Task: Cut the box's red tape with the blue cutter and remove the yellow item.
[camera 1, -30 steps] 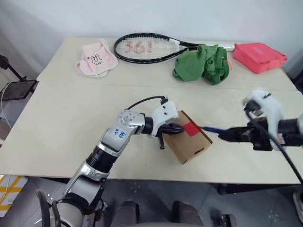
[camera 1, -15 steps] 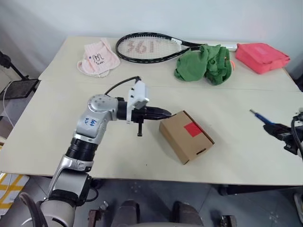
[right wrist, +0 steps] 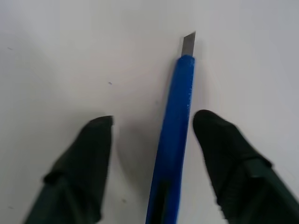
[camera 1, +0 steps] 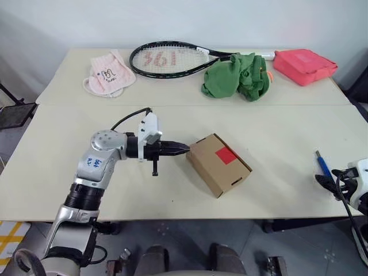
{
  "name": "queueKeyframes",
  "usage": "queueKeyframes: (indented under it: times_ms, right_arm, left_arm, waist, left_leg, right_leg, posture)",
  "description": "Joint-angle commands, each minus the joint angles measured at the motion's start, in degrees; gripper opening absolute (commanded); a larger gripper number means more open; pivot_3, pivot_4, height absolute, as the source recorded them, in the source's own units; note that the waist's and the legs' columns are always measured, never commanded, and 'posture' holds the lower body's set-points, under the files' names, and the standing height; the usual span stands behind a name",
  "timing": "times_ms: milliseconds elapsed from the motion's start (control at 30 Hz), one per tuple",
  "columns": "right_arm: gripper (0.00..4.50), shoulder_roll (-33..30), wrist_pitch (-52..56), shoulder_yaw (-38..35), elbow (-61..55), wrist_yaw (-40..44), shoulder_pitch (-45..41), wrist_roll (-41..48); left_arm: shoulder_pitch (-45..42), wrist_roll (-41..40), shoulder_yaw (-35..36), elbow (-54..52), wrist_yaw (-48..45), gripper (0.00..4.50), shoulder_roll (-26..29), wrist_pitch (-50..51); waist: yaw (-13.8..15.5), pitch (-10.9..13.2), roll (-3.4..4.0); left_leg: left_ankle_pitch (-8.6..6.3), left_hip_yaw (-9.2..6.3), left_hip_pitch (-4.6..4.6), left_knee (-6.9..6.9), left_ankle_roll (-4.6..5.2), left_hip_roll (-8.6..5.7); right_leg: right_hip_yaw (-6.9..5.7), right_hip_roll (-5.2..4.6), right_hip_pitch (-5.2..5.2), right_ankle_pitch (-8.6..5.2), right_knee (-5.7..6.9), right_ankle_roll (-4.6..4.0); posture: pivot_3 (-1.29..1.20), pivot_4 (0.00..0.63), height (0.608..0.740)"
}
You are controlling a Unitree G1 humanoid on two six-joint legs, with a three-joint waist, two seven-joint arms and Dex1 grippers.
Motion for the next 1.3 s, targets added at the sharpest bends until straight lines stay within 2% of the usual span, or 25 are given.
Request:
queueKeyframes:
  times_ms: [33,67,233,333,433,533,800,833,1067,1300]
  right_arm:
    - [4.13,0.38,-0.04,-6.54,-3.21,4.62,1.61,3.46]
    - [4.45,0.29,-0.34,-7.9,-4.09,5.9,2.33,4.07]
    - [4.45,-1.43,5.09,-18.46,-12.88,13.21,5.19,12.96]
    - [4.45,-3.21,11.29,-19.54,-17.77,16.19,5.56,17.32]
    - [3.89,-3.69,12.42,-17.55,-19.94,17.05,4.98,16.85]
    - [2.89,-2.8,7.93,-5.52,-21.72,14.94,0.04,8.47]
    - [0.18,4.06,-6.94,12.02,-11.53,11.85,-12.05,-8.58]
    - [0.05,6.19,-8.4,14.85,-10.06,12.16,-14.1,-9.94]
    - [0.05,12.22,-10.71,21.48,-6.53,14.96,-18.85,-12.12]
    - [0.05,12.4,-4.25,24.44,-15.78,19.34,-16.56,-8.61]
  left_arm:
    - [1.85,-0.39,1.37,-3.75,2.29,0.0,1.13,0.67]
    - [2.38,-0.45,1.61,-4.22,2.86,0.0,1.24,0.89]
    - [7.83,-1.31,4.78,-7.17,5.93,0.0,4.45,3.97]
    - [11.35,-1.84,6.78,-8.69,7.8,0.0,6.1,5.87]
    - [13.39,-1.66,6.97,-9.91,8.61,0.0,6.89,6.5]
    - [17.47,-0.74,5.22,-12.56,9.66,0.0,7.15,7.76]
    - [17.94,0.11,0.95,-14.96,14.69,0.0,2.49,10.11]
    - [17.01,0.8,-0.45,-14.54,15.66,0.0,1.18,10.27]
    - [12.89,3.6,-4.26,-10.24,17.46,0.0,-1.68,9.34]
    - [11.22,4.04,-6.6,-8.18,18.22,0.0,-4.74,10.68]
  waist:
    - [0.26,0.0,0.0]
    - [0.43,0.0,0.02]
    - [0.25,0.0,0.03]
    - [-0.24,-0.01,0.04]
    - [-0.12,0.02,-0.02]
    - [0.22,0.02,-0.02]
    - [0.29,-0.02,-0.07]
    - [0.25,-0.03,-0.08]
    - [0.1,-0.03,-0.04]
    - [0.11,-0.02,-0.05]
  left_leg:
    - [0.0,0.01,0.02,0.0,0.0,0.0]
    - [0.0,0.01,0.05,0.01,0.0,0.0]
    - [0.0,0.06,0.12,-0.08,0.0,0.0]
    - [-0.01,0.19,0.26,-0.17,0.0,0.02]
    - [-0.01,0.28,0.41,-0.28,0.01,0.04]
    - [-0.01,0.31,0.4,-0.24,0.01,0.03]
    - [-0.01,0.42,0.36,-0.21,0.0,0.02]
    - [-0.01,0.42,0.33,-0.14,0.0,0.02]
    - [0.0,0.45,0.35,-0.15,-0.01,0.02]
    - [0.0,0.48,0.34,-0.14,-0.01,0.02]
  right_leg:
    - [0.02,0.0,0.02,0.0,0.0,0.0]
    - [0.02,0.0,0.05,0.0,0.0,0.0]
    - [0.05,0.0,0.05,0.0,-0.02,0.0]
    - [0.19,0.0,0.06,0.0,0.0,0.0]
    - [0.29,0.02,0.07,0.0,0.03,-0.02]
    - [0.34,0.02,0.07,0.01,0.02,-0.02]
    - [0.45,0.02,-0.07,0.01,0.09,-0.03]
    - [0.45,0.01,-0.06,0.01,0.11,-0.03]
    - [0.47,0.02,-0.09,0.02,0.15,-0.01]
    - [0.47,0.02,-0.08,0.03,0.11,-0.01]
  posture:
    - [0.0,0.15,0.74]
    - [0.0,0.15,0.74]
    - [0.0,0.15,0.74]
    - [0.0,0.15,0.74]
    - [0.0,0.15,0.74]
    - [0.0,0.15,0.74]
    - [0.0,0.15,0.74]
    - [0.0,0.15,0.74]
    - [0.0,0.15,0.74]
    - [0.0,0.15,0.74]
